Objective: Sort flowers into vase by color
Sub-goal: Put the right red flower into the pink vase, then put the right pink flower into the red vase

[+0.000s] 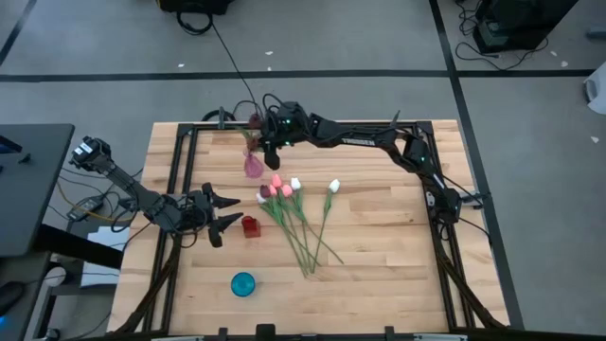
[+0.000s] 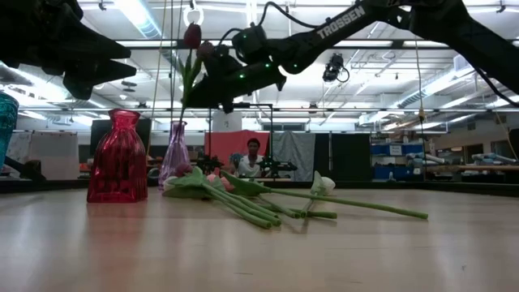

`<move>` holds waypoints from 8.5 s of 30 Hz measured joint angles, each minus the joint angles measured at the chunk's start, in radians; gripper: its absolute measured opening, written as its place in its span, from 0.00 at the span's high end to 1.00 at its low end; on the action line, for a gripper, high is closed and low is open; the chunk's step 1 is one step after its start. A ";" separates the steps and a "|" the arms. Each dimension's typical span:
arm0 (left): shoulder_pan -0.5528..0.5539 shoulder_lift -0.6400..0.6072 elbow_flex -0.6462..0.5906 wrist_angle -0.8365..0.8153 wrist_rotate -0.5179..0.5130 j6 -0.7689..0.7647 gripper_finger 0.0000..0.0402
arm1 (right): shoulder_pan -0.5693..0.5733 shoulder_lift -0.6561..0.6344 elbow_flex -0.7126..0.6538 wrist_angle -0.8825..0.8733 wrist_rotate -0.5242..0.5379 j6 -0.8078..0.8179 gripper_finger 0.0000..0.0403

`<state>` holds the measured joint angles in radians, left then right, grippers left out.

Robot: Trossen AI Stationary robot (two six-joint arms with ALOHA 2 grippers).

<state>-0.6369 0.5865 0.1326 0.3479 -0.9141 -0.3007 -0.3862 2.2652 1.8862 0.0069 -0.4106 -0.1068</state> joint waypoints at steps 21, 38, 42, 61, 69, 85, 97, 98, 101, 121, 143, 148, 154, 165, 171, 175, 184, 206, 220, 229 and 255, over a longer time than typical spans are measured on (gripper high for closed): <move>0.000 -0.064 0.011 -0.055 0.041 0.037 0.47 | -0.002 -0.199 -0.002 -0.625 0.237 -0.058 0.58; 0.000 -0.208 0.011 -0.099 0.072 0.087 0.47 | 0.100 -0.567 -0.529 -0.364 0.461 0.144 0.58; 0.000 -0.208 0.011 -0.105 0.091 0.081 0.47 | 0.119 -0.637 -0.699 -0.231 0.488 0.227 0.58; 0.000 -0.177 0.011 -0.240 0.193 -0.214 0.47 | 0.365 -0.546 -0.785 -0.272 0.730 0.640 0.58; -0.001 -0.125 0.011 -0.235 0.202 -0.254 0.47 | 0.462 -0.356 -0.616 -0.388 0.672 0.682 0.58; 0.000 0.017 0.011 -0.172 0.189 -0.299 0.47 | 0.468 -0.169 -0.334 -0.747 0.543 0.683 0.63; 0.000 0.016 0.011 -0.184 0.189 -0.307 0.47 | 0.482 -0.118 -0.336 -0.752 0.523 0.690 0.70; 0.000 0.016 0.011 -0.185 0.189 -0.307 0.47 | 0.481 -0.117 -0.335 -0.748 0.526 0.690 0.71; 0.000 0.016 0.011 -0.183 0.190 -0.307 0.47 | 0.479 -0.117 -0.335 -0.769 0.521 0.690 0.79; -0.001 0.015 0.011 -0.197 0.215 -0.311 0.47 | 0.516 -0.363 -0.336 -0.570 0.554 0.446 0.95; -0.001 0.041 0.010 -0.359 0.304 -0.321 0.47 | 0.507 -0.223 -0.336 0.463 0.398 0.223 0.94; -0.001 0.090 0.010 -0.372 0.264 -0.338 0.47 | 0.499 -0.220 -0.336 0.521 0.390 0.207 0.94; -0.001 0.178 0.011 -0.345 0.186 -0.330 0.47 | 0.499 -0.223 -0.335 0.623 0.367 0.206 0.94; -0.001 0.335 0.011 -0.193 0.143 -0.249 0.47 | 0.482 -0.137 -0.334 0.761 0.363 0.177 0.94; 0.001 0.374 0.011 -0.156 0.122 -0.231 0.47 | 0.451 -0.114 -0.334 0.786 0.357 0.159 0.94; 0.000 0.383 0.011 -0.159 0.123 -0.251 0.47 | 0.442 -0.104 -0.335 0.736 0.353 0.159 0.94; 0.000 0.381 0.011 -0.158 0.124 -0.255 0.47 | 0.452 -0.107 -0.335 0.703 0.359 0.154 0.94; 0.000 0.381 0.011 -0.158 0.140 -0.260 0.47 | 0.487 -0.157 -0.335 0.681 0.392 0.139 0.94; 0.000 0.380 0.011 -0.157 0.119 -0.261 0.47 | 0.485 -0.157 -0.345 0.682 0.419 0.140 0.94; 0.000 0.380 0.011 -0.150 0.092 -0.261 0.47 | 0.485 -0.156 -0.385 0.719 0.421 0.167 0.94; 0.000 0.380 0.011 -0.150 0.181 -0.280 0.47 | 0.454 -0.156 -0.280 -0.017 0.338 0.241 0.61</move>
<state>-0.6369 0.9668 0.1432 0.1982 -0.7326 -0.5803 0.0677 2.1090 1.6065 -0.0105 -0.0723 0.1340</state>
